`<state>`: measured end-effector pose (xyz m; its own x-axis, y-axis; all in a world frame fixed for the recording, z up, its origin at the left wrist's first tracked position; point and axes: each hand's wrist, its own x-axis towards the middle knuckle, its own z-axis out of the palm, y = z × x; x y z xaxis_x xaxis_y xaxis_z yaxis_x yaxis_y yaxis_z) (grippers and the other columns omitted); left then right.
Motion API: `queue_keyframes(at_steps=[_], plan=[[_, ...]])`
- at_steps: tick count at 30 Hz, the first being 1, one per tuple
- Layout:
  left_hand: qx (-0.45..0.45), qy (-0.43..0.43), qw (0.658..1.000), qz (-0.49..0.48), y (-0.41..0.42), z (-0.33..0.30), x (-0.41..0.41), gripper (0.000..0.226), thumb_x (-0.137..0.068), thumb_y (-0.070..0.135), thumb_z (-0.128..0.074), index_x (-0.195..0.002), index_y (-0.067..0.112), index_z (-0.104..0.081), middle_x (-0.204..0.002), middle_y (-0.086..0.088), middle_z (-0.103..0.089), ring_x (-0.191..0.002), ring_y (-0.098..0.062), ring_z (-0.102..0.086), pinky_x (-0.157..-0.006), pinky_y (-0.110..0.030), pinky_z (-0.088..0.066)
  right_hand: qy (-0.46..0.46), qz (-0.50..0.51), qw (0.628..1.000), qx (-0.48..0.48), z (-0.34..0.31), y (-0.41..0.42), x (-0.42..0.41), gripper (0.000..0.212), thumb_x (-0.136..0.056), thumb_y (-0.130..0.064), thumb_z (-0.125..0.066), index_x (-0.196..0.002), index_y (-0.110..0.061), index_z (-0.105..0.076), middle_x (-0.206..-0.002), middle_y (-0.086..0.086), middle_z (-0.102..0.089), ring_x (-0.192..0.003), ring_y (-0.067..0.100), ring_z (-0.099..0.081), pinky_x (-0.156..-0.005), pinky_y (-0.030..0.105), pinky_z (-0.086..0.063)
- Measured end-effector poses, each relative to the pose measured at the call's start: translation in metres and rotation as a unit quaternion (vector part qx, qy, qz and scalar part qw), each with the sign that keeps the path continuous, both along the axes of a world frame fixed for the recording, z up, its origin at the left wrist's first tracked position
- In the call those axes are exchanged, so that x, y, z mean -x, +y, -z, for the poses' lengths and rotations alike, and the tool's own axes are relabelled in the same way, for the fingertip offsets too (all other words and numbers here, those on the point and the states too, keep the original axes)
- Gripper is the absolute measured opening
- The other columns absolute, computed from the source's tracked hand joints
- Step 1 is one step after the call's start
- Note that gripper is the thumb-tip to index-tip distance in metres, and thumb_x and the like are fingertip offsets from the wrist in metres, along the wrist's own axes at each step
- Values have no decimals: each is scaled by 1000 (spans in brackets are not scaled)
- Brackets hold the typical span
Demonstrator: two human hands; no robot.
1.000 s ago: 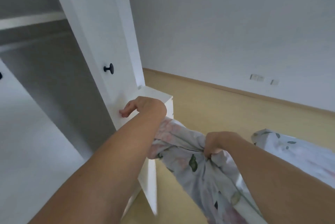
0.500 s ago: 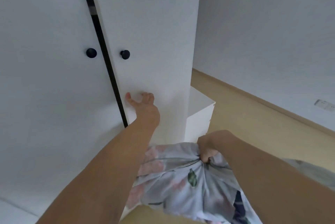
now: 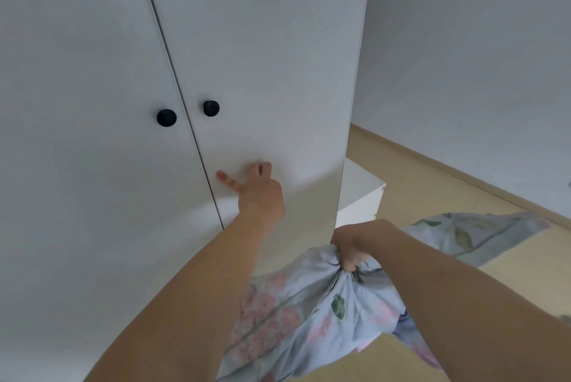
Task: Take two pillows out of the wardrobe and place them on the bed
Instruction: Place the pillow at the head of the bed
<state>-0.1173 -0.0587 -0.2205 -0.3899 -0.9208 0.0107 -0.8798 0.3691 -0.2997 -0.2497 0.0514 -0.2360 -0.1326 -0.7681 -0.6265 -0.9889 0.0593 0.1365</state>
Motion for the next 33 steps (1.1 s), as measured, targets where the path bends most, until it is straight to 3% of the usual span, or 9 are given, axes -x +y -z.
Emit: queue_keyframes(at_steps=[3,10,14,17,20,22,25,29,33], plan=[[18,14,1000,-12,-6,7,7,35,-80,18,-48,-112,16,-63,-138,-8,-19,-127,-30,-18,-80,-91,5,-15,12,1000,20,-3,-11,4,20,-79,-7,-61,-99,-9,-61,-76,1,-49,-78,21,-51,-50,22,-35],[122,20,989,76,-15,38,-13,43,-88,30,-43,-127,16,-51,-140,-6,-31,-122,-26,-28,-86,-90,4,-26,34,998,35,2,-29,23,38,-81,-10,-60,-119,-3,-62,-94,4,-52,-83,19,-49,-67,26,-39],[169,53,970,167,-14,49,-36,43,-83,43,-49,-109,14,-66,-133,-5,-52,-123,-24,-37,-94,-86,-1,-61,40,997,28,9,-41,34,38,-77,-8,-59,-114,-3,-63,-90,4,-54,-78,21,-51,-62,25,-41],[109,92,965,219,-7,53,-50,49,-89,51,-37,-114,17,-63,-131,-3,-55,-128,-26,-45,-105,-77,-2,-77,10,997,22,9,-51,38,21,-76,-7,-58,-96,-4,-61,-82,4,-53,-77,23,-51,-64,27,-40],[-16,157,958,240,21,58,-62,65,-90,63,-32,-131,17,-51,-127,-3,-56,-119,-25,-51,-115,-50,-21,-102,-31,994,29,5,-64,37,11,-70,-10,-59,-69,-13,-48,-69,2,-47,-70,23,-48,-56,26,-36],[-68,160,965,197,49,66,-66,80,-83,74,-38,-139,17,-42,-130,-4,-52,-117,-24,-50,-107,-38,-31,-115,-72,990,35,3,-72,29,13,-65,-15,-61,-63,-16,-48,-71,2,-52,-69,23,-52,-60,28,-40],[-84,127,985,85,84,76,-76,95,-74,71,-56,-149,20,-25,-144,-1,-41,-129,-21,-40,-111,-36,-27,-136,-139,980,33,0,-76,7,18,-65,-20,-65,-65,-22,-47,-82,1,-57,-76,24,-57,-63,29,-44],[-89,102,987,-87,129,74,-110,86,-81,40,-63,-151,20,-18,-136,-5,-49,-122,-26,-48,-100,-37,-40,-161,-239,958,1,3,-65,-47,15,-62,-22,-68,-67,-19,-54,-82,3,-61,-74,22,-60,-63,27,-46],[-98,100,954,-267,201,67,-161,63,-87,29,-61,-143,21,-34,-123,-6,-58,-112,-27,-54,-88,-39,-46,-178,-365,914,-19,6,-36,-129,20,-63,-22,-68,-82,-14,-66,-87,8,-66,-76,24,-64,-62,27,-48]])
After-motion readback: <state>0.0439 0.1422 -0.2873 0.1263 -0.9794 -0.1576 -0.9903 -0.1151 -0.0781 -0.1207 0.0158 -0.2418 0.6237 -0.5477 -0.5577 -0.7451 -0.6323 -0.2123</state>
